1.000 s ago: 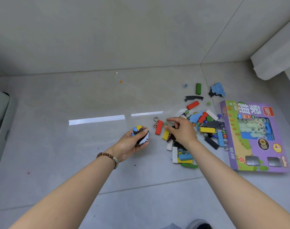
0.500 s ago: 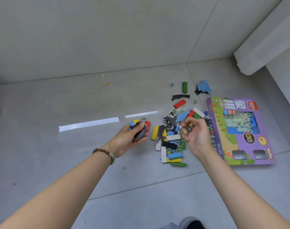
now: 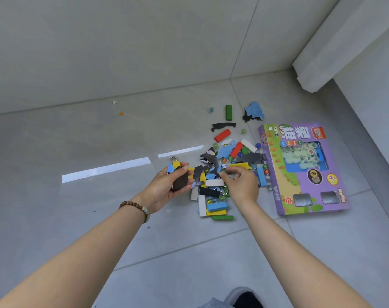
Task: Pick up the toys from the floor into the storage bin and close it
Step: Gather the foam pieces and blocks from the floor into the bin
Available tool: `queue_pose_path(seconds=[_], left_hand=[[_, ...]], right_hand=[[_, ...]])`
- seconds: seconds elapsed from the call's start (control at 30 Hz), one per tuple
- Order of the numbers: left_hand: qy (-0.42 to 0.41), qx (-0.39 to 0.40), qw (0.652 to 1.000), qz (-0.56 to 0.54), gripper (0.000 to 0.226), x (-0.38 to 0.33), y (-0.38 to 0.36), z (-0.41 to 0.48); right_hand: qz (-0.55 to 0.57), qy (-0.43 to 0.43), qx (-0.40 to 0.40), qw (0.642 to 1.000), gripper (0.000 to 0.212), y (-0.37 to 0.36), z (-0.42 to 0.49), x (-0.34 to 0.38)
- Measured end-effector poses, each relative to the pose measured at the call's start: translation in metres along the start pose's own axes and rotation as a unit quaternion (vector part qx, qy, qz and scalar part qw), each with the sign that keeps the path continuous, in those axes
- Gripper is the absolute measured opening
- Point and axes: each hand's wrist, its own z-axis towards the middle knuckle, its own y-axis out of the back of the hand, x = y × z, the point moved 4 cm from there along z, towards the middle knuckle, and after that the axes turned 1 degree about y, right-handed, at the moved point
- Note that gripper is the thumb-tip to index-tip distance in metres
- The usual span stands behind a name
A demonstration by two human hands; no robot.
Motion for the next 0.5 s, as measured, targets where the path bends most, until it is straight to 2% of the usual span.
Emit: queue_pose_path(seconds=[0.07,0.13,0.17,0.23,0.27,0.33,0.4,0.5], left_hand=[[-0.001,-0.002,1.000,-0.002,0.012,0.000,0.001,0.000],[-0.002,-0.004,1.000,-0.005,0.012,-0.002,0.001,-0.001],[-0.003,-0.003,1.000,-0.006,0.013,-0.003,0.002,-0.001],[-0.002,-0.001,1.000,-0.012,0.015,-0.003,0.004,-0.002],[-0.001,0.000,1.000,-0.015,0.018,-0.002,0.005,-0.002],[0.002,0.001,1.000,-0.018,0.022,0.000,0.007,-0.003],[0.007,-0.001,1.000,-0.025,0.021,0.002,0.010,-0.003],[0.010,-0.008,0.999,-0.032,0.015,0.004,0.014,-0.003]], right_hand=[[0.031,0.000,0.010,0.999,0.015,-0.002,0.001,0.003],[0.139,-0.021,0.047,0.989,0.012,-0.001,-0.001,0.007],[0.221,-0.050,0.077,0.971,0.010,-0.001,-0.003,0.008],[0.400,-0.107,0.150,0.898,0.016,0.000,-0.009,0.013],[0.456,-0.119,0.175,0.864,0.018,0.001,-0.010,0.017],[0.498,-0.124,0.196,0.835,0.023,0.001,-0.009,0.022],[0.476,-0.129,0.202,0.846,0.031,0.000,-0.007,0.029],[0.310,-0.064,0.173,0.933,0.023,-0.005,-0.002,0.035]])
